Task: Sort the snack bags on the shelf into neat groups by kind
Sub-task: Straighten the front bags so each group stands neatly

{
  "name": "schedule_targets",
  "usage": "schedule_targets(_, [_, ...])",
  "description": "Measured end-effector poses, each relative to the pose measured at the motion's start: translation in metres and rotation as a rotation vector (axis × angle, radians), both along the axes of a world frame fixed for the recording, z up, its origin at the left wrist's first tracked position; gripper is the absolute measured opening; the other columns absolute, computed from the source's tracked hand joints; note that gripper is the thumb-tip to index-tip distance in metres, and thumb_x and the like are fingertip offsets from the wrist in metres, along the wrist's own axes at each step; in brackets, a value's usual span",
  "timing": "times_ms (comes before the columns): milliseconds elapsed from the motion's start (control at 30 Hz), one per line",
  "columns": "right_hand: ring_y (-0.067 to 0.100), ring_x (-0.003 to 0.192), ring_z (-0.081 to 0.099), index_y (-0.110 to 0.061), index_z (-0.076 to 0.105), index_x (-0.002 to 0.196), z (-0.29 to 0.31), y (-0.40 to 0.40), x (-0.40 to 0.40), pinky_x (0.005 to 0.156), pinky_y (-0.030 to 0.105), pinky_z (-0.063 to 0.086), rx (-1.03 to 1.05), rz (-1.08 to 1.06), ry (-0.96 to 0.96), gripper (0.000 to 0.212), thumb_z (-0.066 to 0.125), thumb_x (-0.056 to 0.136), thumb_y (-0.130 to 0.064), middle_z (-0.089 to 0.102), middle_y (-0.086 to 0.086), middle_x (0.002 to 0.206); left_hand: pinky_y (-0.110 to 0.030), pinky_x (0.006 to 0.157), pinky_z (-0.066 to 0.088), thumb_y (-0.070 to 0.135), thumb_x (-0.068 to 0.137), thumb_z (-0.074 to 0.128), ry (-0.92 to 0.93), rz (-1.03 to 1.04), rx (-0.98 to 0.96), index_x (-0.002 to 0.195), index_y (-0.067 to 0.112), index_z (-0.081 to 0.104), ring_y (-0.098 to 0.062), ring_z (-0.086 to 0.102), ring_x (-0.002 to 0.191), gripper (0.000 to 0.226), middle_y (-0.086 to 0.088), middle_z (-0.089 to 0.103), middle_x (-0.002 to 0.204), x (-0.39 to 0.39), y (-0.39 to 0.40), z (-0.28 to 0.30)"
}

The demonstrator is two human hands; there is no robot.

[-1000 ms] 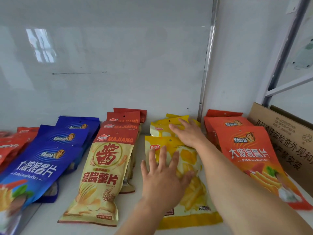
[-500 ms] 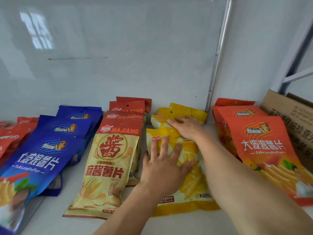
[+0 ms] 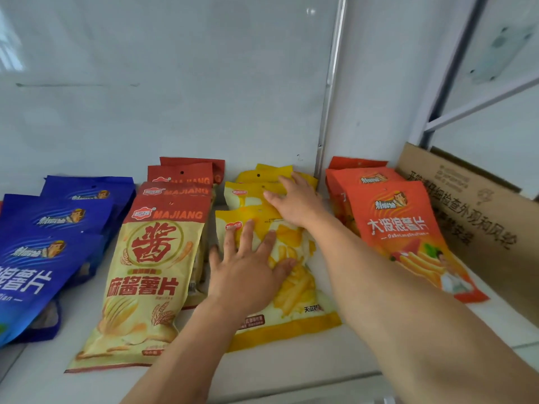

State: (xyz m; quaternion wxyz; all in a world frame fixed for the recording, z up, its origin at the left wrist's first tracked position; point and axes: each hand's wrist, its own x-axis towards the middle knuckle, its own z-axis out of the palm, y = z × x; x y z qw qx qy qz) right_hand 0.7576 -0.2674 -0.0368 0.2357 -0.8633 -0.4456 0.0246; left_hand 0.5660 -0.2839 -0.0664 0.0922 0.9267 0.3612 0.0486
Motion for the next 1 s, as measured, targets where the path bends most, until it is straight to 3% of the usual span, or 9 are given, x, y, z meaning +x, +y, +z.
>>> schedule_targets(167, [0.022,0.152,0.02,-0.021,0.037,0.153,0.031,-0.046,0.004,0.122,0.038,0.02,0.181,0.103,0.029,0.065,0.053,0.098,-0.051,0.022,0.008,0.165,-0.059,0.124,0.005,0.08,0.09,0.033,0.015,0.083,-0.02,0.158,0.045,0.016,-0.028,-0.01,0.157,0.078,0.004,-0.004,0.171,0.012,-0.003,0.016])
schedule_targets(367, [0.016,0.139,0.041,-0.019,0.05,0.145,0.058,-0.147,0.048,0.101,0.017,0.027,0.426,0.028,0.075,0.053,0.056,0.099,-0.044,0.047,0.002,0.151,-0.054,0.124,-0.004,0.078,0.089,0.036,-0.136,0.262,0.118,0.162,0.032,0.01,-0.029,-0.015,0.156,0.09,0.0,-0.007,0.171,0.036,-0.032,0.034])
schedule_targets(467, [0.017,0.135,0.047,-0.025,0.045,0.148,0.05,-0.185,0.083,0.105,0.027,0.036,0.468,-0.085,0.157,0.057,0.053,0.098,-0.051,0.047,-0.001,0.15,-0.046,0.126,0.002,0.072,0.091,0.044,-0.405,0.197,0.072,0.163,0.023,0.014,-0.027,-0.006,0.158,0.092,-0.005,0.003,0.171,0.078,-0.058,0.041])
schedule_targets(533, [0.015,0.12,0.057,-0.027,0.042,0.148,0.04,-0.199,0.099,0.093,0.031,0.046,0.463,-0.142,0.239,0.059,0.055,0.096,-0.054,0.053,-0.004,0.143,-0.043,0.127,0.009,0.068,0.09,0.051,-0.531,0.13,-0.093,0.162,0.015,0.017,-0.026,0.005,0.157,0.096,-0.009,0.014,0.17,0.115,-0.071,0.043])
schedule_targets(600, [0.008,0.105,0.055,-0.027,0.037,0.151,0.029,-0.206,0.112,0.08,0.026,0.044,0.478,-0.182,0.33,0.064,0.059,0.095,-0.051,0.055,-0.008,0.134,-0.045,0.126,0.019,0.071,0.087,0.056,-0.56,0.109,-0.32,0.16,0.013,0.024,-0.028,0.018,0.155,0.099,-0.011,0.025,0.166,0.153,-0.078,0.035])
schedule_targets(733, [0.009,0.091,0.056,-0.022,0.029,0.154,0.004,-0.207,0.131,0.064,0.02,0.044,0.445,-0.246,0.488,0.076,0.066,0.092,-0.046,0.055,-0.003,0.131,-0.049,0.103,0.052,0.1,0.049,0.058,-0.723,0.235,-0.676,0.14,0.026,0.048,-0.027,0.06,0.127,0.118,-0.002,0.062,0.136,0.21,-0.069,-0.014])
schedule_targets(800, [0.017,0.096,0.064,-0.02,0.032,0.152,-0.009,-0.204,0.137,0.078,0.031,0.055,0.416,-0.29,0.575,0.085,0.071,0.084,-0.055,0.059,0.0,0.133,-0.048,0.099,0.055,0.093,0.048,0.066,-0.75,0.257,-0.741,0.135,0.023,0.05,-0.025,0.066,0.117,0.113,-0.003,0.065,0.129,0.219,-0.065,-0.027])
schedule_targets(867, [0.027,0.111,0.065,-0.019,0.033,0.151,-0.018,-0.199,0.143,0.096,0.046,0.054,0.389,-0.328,0.625,0.098,0.075,0.074,-0.062,0.061,0.007,0.135,-0.047,0.094,0.058,0.079,0.054,0.073,-0.783,0.237,-0.769,0.132,0.021,0.051,-0.024,0.069,0.11,0.099,-0.003,0.066,0.126,0.214,-0.073,-0.015])
schedule_targets(1000, [0.026,0.101,0.068,-0.018,0.045,0.14,-0.017,-0.192,0.149,0.093,0.047,0.056,0.374,-0.314,0.688,0.08,0.079,0.077,-0.053,0.066,0.005,0.121,-0.043,0.089,0.061,0.056,0.077,0.076,-0.772,0.205,-0.782,0.13,0.019,0.055,-0.02,0.073,0.1,0.068,-0.003,0.07,0.121,0.208,-0.076,-0.006])
